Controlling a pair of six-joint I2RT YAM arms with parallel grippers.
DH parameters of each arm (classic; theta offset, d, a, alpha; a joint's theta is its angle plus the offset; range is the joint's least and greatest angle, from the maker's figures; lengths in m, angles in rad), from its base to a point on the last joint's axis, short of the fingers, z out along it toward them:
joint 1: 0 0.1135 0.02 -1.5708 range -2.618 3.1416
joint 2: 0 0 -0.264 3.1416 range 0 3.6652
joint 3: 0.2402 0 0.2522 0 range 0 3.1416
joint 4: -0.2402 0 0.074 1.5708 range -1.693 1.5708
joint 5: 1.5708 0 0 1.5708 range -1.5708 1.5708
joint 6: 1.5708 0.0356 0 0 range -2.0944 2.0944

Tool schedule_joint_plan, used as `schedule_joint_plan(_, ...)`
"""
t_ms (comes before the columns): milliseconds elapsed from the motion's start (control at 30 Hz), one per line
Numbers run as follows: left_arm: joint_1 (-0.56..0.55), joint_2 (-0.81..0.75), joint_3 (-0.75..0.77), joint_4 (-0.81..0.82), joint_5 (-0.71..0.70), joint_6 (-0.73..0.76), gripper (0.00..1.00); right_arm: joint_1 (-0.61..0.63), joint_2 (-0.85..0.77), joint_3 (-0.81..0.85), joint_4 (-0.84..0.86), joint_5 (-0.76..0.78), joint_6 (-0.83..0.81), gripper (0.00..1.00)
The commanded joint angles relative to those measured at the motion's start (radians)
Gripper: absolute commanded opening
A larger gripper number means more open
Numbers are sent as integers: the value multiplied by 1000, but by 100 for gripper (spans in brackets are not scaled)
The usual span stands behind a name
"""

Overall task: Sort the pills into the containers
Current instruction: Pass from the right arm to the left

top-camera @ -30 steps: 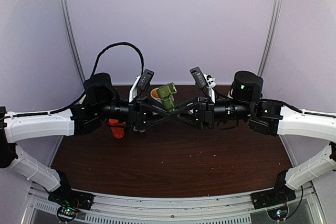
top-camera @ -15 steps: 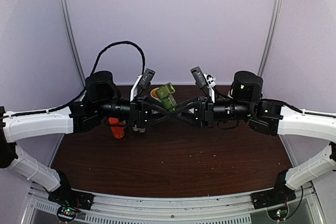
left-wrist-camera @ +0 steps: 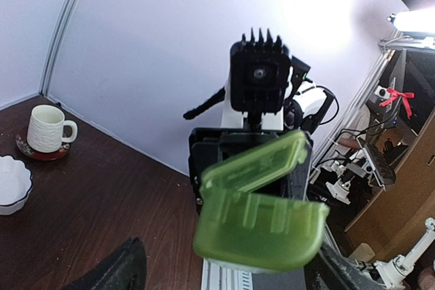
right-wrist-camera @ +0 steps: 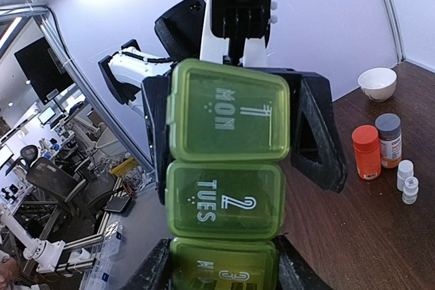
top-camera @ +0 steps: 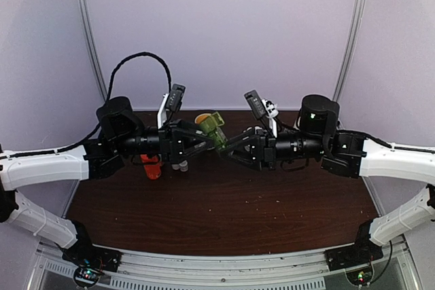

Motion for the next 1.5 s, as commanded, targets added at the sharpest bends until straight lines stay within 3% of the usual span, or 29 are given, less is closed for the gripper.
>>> schedule_joint_plan(0, 9, -26, 3, 108, -14, -27, 83, 5, 0, -2, -28, -23, -41, 44)
schedule_joint_plan(100, 25, -37, 16, 59, 10, -20, 83, 4, 0, 28, -158, -39, -132, 45)
schedule_joint_plan(267, 89, -65, 22, -62, 143, 11, 89, 2, 31, 170, -563, -48, -407, 45)
schedule_joint_plan(400, 99, -74, 80, -297, 223, 168, 91, 2, 50, 222, -697, -68, -506, 45)
schedule_joint_plan(600, 97, -16, 183, -575, 295, 344, 85, 2, 95, 307, -854, -51, -601, 44)
schedule_joint_plan(700, 80, 19, 236, -690, 296, 417, 86, 3, 116, 334, -903, -13, -628, 45)
schedule_joint_plan(1167, -85, 131, 417, -1061, -3, 677, 89, 4, 170, 389, -970, 10, -666, 44)
schedule_joint_plan(1333, -94, 156, 439, -1085, -41, 713, 78, 5, 179, 399, -975, -2, -669, 45)
schedule_joint_plan(1467, -94, 165, 451, -1091, -51, 718, 60, 5, 184, 399, -979, -13, -669, 45)
